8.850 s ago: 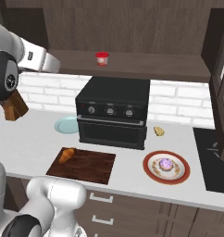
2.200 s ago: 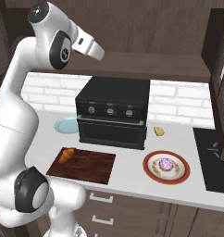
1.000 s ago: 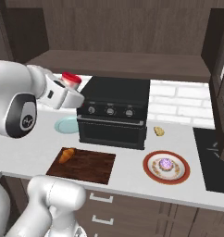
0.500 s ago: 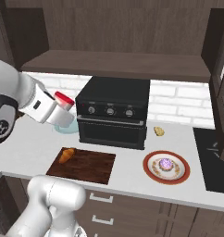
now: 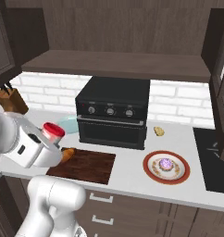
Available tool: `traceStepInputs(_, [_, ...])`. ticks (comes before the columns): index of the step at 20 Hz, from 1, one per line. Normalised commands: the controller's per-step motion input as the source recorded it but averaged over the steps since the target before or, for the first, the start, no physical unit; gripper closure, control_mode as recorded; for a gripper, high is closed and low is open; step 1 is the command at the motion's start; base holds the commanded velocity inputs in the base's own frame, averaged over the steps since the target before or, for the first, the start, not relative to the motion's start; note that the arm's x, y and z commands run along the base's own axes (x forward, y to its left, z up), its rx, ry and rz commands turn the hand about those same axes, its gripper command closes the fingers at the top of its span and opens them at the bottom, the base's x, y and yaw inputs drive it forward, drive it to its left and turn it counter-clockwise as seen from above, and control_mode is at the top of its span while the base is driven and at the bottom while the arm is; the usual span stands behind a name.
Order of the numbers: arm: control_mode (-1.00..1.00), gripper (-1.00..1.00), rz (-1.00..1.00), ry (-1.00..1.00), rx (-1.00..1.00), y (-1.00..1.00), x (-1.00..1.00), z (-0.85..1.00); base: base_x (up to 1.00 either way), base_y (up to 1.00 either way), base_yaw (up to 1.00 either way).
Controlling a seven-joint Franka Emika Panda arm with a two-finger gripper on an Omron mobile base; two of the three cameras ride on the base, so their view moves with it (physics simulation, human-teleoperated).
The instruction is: From the different types of pastries on the counter, select a croissant and place it on the cutting board. Then retrieve a jar of jam from the cabinet and place it alongside the croissant on the cutting board.
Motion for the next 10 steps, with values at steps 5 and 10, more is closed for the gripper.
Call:
traceStepInputs(5, [-1.0, 1.0, 0.0, 0.34, 0.0, 0.25, -0.04, -0.12, 0.0, 0.0, 0.0])
traceStepInputs(10, [-1.0, 1.0, 0.0, 0.23, 0.0, 0.18, 0.0, -0.52, 0.0, 0.0, 0.0])
